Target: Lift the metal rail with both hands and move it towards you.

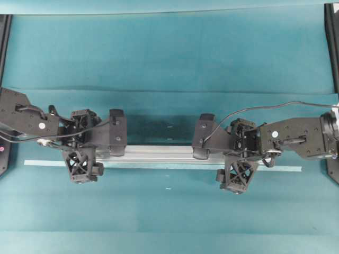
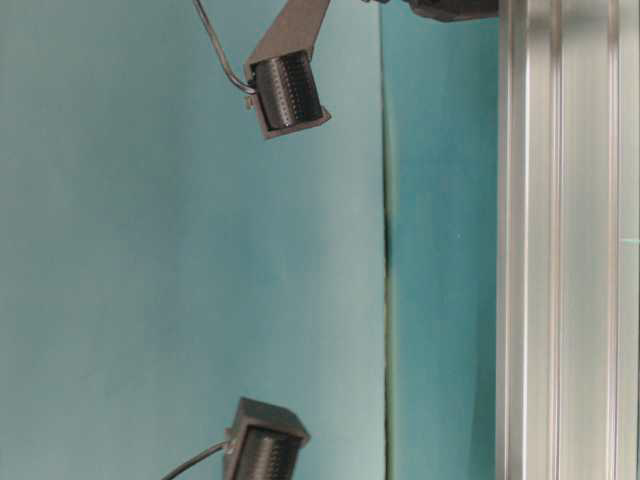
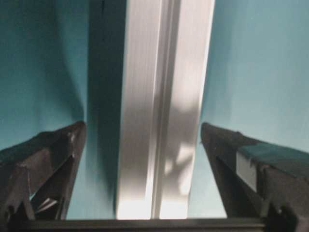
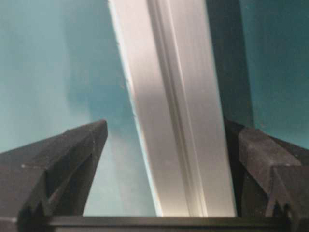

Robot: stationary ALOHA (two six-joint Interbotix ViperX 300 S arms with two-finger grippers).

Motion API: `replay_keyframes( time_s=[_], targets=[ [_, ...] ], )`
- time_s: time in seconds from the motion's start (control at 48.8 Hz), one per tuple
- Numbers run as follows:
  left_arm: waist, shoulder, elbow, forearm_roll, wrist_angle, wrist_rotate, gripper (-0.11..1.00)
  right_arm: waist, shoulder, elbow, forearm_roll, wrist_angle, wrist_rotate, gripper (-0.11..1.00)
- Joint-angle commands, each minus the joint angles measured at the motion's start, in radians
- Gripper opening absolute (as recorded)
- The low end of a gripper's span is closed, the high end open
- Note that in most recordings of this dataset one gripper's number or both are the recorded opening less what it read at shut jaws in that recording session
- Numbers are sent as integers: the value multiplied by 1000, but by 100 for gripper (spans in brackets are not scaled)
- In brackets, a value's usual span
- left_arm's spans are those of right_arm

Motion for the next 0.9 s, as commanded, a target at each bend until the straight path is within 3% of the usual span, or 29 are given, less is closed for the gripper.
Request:
replay_keyframes(
  time_s=[0.0,0.348,0.656,0.881],
  targets=[
    [-2,-34,-6,0,-3,3,96,0,-8,-9,3,-8,3,94],
    [-2,-229,-11,0,104,0,96,-21,-132,-3,0,-3,6,94],
    [-2,-494,5,-2,104,3,96,-25,-334,2,-38,-8,2,94],
    [-2,-680,49,0,71,3,96,-37,-494,38,-40,-20,2,94]
  ],
)
